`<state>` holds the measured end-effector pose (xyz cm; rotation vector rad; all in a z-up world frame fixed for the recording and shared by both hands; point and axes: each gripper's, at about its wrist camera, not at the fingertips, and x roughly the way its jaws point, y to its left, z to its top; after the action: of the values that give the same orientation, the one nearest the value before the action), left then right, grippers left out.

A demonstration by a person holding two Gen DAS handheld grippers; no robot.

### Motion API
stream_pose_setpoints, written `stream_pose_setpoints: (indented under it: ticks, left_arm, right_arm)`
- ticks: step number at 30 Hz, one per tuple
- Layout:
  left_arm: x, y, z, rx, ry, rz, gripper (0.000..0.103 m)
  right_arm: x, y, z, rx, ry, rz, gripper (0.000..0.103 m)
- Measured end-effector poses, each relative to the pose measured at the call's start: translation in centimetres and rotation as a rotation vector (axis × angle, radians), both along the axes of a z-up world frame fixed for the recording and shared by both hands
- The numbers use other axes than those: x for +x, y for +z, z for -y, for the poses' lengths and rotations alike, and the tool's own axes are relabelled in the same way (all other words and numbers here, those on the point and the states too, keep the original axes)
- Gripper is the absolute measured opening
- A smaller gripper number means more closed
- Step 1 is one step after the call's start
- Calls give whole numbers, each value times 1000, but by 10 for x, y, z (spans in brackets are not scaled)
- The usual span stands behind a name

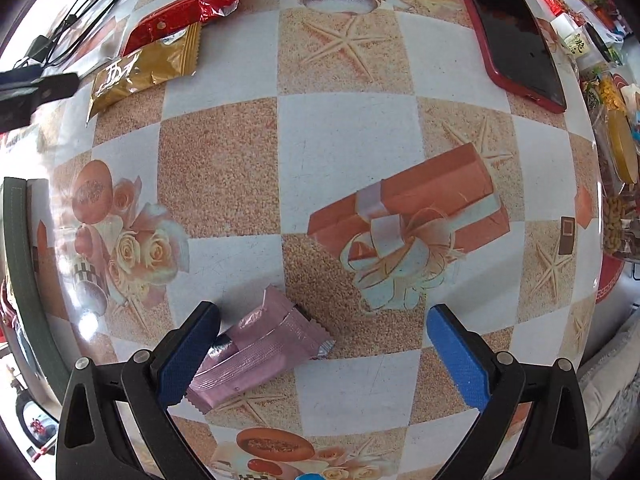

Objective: Organize snacks
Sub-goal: 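Move the left tool to a clear-wrapped bar while the right tool reaches a pink bar, then grasp the clear-wrapped bar with the left tool while the right tool grasps the pink bar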

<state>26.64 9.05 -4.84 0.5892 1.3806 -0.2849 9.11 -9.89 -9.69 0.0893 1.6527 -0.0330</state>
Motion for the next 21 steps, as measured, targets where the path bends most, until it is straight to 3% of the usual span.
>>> stream_pose_setpoints:
  ticks: [4, 8, 10, 13, 19, 21]
  left_arm:
    - [9, -4, -2, -56, 4, -30, 79]
    - [12, -5, -12, -188, 81, -124, 37]
    - [5, -5, -15, -185, 96, -122, 24]
    - [-17, -6, -20, -205, 143, -151, 22]
    - [-95, -11, -39, -313, 365, -245, 22]
    - [-112, -11, -44, -319, 418, -252, 31]
  right_arm:
    - [3, -2, 0, 1, 17, -3, 103]
    - [2, -3, 1, 1, 16, -2, 103]
    - [2, -3, 1, 1, 17, -1, 103]
    - [3, -3, 1, 1, 22, 2, 103]
    - [3, -3, 0, 1, 30, 15, 103]
    - [2, -3, -1, 0, 33, 19, 103]
